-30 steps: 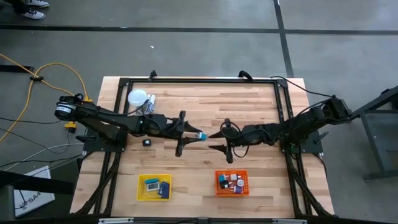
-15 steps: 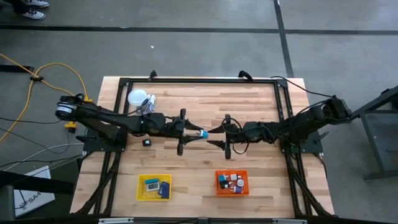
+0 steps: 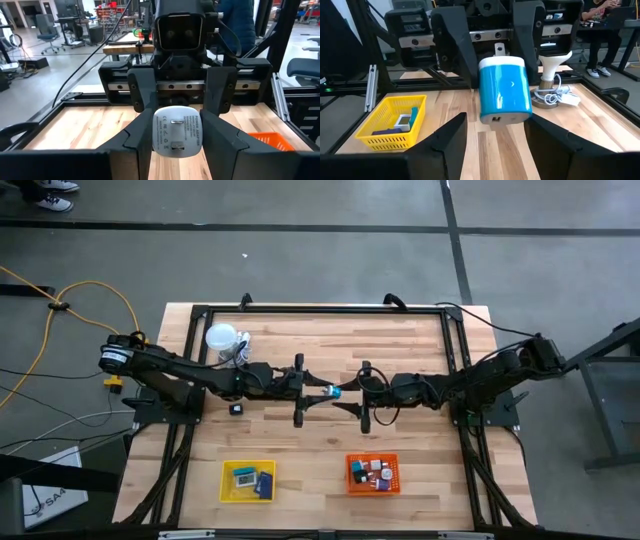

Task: Pick & Place Office items
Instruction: Put the light blue charger adapter into the orange bin

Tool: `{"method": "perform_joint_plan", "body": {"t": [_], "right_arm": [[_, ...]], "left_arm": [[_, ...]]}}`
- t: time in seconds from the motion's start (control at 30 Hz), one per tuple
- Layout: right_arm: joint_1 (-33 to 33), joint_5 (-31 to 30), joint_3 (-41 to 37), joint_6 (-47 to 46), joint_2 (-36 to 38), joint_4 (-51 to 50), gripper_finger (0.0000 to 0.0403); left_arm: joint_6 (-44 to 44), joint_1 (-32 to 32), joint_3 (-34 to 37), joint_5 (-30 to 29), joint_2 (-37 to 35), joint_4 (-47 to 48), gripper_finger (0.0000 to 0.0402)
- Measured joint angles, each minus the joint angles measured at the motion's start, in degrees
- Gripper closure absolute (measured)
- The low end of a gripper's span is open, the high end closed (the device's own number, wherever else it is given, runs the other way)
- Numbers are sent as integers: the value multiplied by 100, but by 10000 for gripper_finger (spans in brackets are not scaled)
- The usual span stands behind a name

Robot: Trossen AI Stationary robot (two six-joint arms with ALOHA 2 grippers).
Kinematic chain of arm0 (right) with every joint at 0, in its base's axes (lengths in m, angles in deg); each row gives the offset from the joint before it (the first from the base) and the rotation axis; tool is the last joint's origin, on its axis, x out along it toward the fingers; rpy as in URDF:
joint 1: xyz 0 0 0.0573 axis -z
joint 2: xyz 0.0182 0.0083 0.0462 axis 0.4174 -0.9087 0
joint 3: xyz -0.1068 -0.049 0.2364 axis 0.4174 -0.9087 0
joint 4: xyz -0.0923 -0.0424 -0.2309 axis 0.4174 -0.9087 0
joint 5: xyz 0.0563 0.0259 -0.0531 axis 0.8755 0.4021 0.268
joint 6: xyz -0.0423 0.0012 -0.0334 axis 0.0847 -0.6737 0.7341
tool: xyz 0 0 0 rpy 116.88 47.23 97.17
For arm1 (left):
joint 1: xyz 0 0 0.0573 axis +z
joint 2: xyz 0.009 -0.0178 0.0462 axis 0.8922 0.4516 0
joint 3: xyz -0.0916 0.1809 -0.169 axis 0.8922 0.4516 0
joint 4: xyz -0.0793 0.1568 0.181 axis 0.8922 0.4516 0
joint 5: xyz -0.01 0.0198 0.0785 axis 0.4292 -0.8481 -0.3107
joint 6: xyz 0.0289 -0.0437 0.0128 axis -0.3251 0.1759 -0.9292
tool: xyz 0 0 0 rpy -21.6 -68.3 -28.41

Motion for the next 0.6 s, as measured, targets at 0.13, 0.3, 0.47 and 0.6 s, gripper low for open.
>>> {"method": "perform_joint_plan", "body": {"t": [0.13,0.3,0.47,0.6], "right_arm": [[-3,1,0,6,0,1,219],[-7,2,0,10,0,107,219],[-7,6,0,12,0,249,219],[-7,29,0,12,0,295,219]], "left_arm": [[-3,11,0,0,0,35,274],[-3,13,0,0,0,34,274],[0,13,0,0,0,59,274],[-3,12,0,2,0,64,269]]}}
